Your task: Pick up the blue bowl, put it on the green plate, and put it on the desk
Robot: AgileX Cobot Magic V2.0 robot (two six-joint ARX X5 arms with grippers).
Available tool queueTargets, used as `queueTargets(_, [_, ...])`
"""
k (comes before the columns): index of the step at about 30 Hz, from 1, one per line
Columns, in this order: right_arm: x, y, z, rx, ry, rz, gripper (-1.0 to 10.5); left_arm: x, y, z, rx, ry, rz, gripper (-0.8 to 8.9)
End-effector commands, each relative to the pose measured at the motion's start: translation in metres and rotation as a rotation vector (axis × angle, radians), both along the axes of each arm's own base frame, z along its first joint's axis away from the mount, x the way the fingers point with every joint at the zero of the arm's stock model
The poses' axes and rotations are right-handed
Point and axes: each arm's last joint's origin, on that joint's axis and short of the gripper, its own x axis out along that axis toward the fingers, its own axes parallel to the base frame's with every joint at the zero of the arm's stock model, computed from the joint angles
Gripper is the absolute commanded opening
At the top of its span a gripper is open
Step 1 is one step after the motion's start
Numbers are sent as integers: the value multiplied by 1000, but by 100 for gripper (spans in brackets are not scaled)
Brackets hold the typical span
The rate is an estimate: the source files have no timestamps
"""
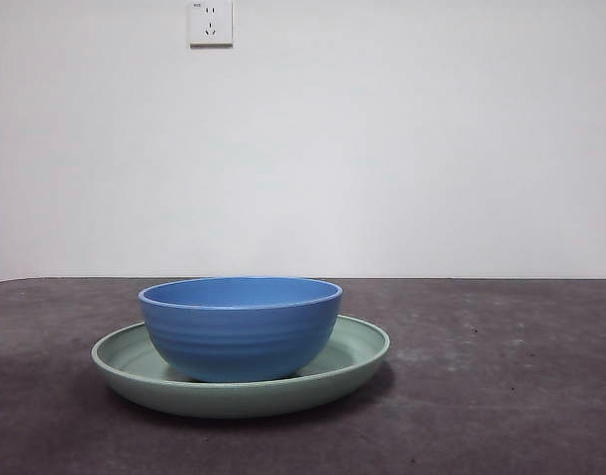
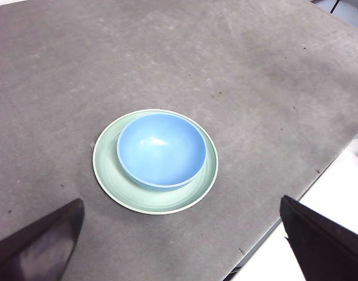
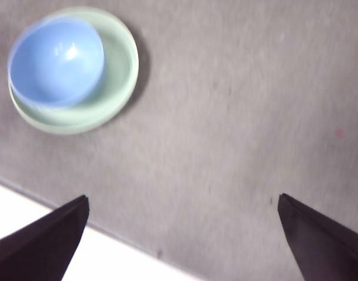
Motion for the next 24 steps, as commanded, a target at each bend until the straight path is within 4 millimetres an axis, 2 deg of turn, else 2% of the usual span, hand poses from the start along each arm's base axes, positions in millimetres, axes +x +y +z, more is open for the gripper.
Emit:
queueTargets(1, [-16,-8,-11,11,24,-21,517,-1,0,5,-12,-17,-5,679])
queueTargets(4, [-29,-15,-15,33,-21,-22,517,0,0,5,-14,-19,-4,679])
queueTargets(10, [-43,-23,-9,108,-147,-18,517,0,0,5,-14,-20,-5,679])
queueTargets(17, [-46,-25,-9,110,-149,-17,517,0,0,5,-13,-19,-4,675])
queueTargets(22, [-45,-24,-9,112,-153,-18,508,-1,0,4,-10,-15,-4,583])
queueTargets(23, [-45,-24,-9,111,-153,-17,436,-1,0,4,-10,-14,-4,528])
queueTargets(24, [-45,-24,-9,112,-153,-17,266,-1,0,4,-9,-13,-5,435])
